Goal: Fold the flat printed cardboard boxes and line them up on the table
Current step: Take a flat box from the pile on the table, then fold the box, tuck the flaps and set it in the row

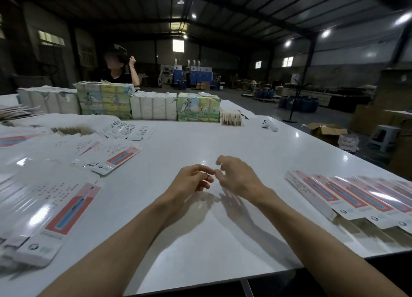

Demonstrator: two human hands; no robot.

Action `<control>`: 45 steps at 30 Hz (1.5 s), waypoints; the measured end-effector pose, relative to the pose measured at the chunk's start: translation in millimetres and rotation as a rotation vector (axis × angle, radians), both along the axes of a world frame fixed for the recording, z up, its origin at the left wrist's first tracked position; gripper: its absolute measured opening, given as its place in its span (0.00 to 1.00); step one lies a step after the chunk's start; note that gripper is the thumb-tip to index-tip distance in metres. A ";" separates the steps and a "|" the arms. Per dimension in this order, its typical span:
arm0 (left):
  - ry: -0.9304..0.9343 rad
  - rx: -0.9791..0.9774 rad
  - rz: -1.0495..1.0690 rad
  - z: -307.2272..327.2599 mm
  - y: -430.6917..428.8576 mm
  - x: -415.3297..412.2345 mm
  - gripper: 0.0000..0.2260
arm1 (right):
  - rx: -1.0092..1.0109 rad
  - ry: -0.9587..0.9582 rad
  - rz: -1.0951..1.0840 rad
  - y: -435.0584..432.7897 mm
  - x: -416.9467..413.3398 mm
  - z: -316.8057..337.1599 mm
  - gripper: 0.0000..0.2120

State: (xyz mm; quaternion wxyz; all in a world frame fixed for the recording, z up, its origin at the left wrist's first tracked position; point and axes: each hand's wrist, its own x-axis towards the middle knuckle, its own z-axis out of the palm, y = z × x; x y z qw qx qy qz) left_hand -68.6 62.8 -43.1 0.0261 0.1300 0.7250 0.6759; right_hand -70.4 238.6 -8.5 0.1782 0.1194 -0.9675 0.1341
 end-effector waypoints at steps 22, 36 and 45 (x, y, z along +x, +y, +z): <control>-0.420 -1.706 0.691 75.3 -166.7 60.2 0.35 | -0.398 -0.048 0.195 -24.4 -22.4 -43.7 0.12; -0.537 -1.565 0.580 79.8 -212.7 49.9 0.42 | -0.466 -0.056 0.260 -22.3 -17.4 -45.3 0.11; -0.170 -0.960 0.425 96.5 -195.2 13.5 0.15 | -0.468 -0.043 0.272 -24.3 -22.5 -46.4 0.11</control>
